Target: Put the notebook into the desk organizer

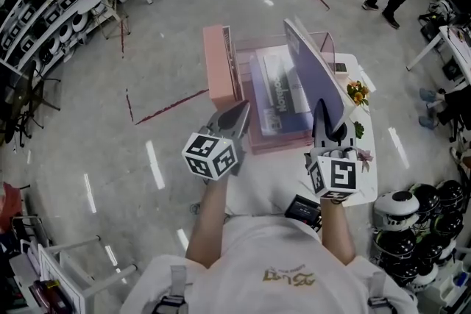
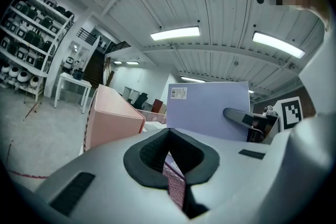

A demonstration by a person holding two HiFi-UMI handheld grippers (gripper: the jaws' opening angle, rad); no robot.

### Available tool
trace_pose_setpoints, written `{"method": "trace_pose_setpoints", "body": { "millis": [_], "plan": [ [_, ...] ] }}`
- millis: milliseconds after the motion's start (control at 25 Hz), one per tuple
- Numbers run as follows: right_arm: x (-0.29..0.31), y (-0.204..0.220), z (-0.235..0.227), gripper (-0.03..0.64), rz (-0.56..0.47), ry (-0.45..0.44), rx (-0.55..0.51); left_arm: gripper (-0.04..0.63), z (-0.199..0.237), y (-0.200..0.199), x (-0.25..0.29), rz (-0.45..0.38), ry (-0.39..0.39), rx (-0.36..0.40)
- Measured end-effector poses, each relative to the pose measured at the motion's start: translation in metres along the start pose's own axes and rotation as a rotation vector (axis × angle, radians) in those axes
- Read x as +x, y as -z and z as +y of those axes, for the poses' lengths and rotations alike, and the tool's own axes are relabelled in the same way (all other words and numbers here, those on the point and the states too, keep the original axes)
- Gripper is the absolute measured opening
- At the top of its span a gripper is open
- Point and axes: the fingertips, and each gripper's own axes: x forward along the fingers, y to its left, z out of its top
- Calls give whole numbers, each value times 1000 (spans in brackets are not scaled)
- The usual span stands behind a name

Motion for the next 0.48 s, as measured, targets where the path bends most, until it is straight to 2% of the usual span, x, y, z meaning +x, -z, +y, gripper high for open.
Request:
{"method": "trace_pose_setpoints", "body": {
  "millis": [280, 480],
  "plan": [
    [9, 4, -2, 43, -14, -2, -18, 15, 9, 4, 1, 4, -19, -16],
    [14, 8, 5, 43, -17, -34, -77, 15, 10, 7, 3, 10, -22, -22]
  ]
}}
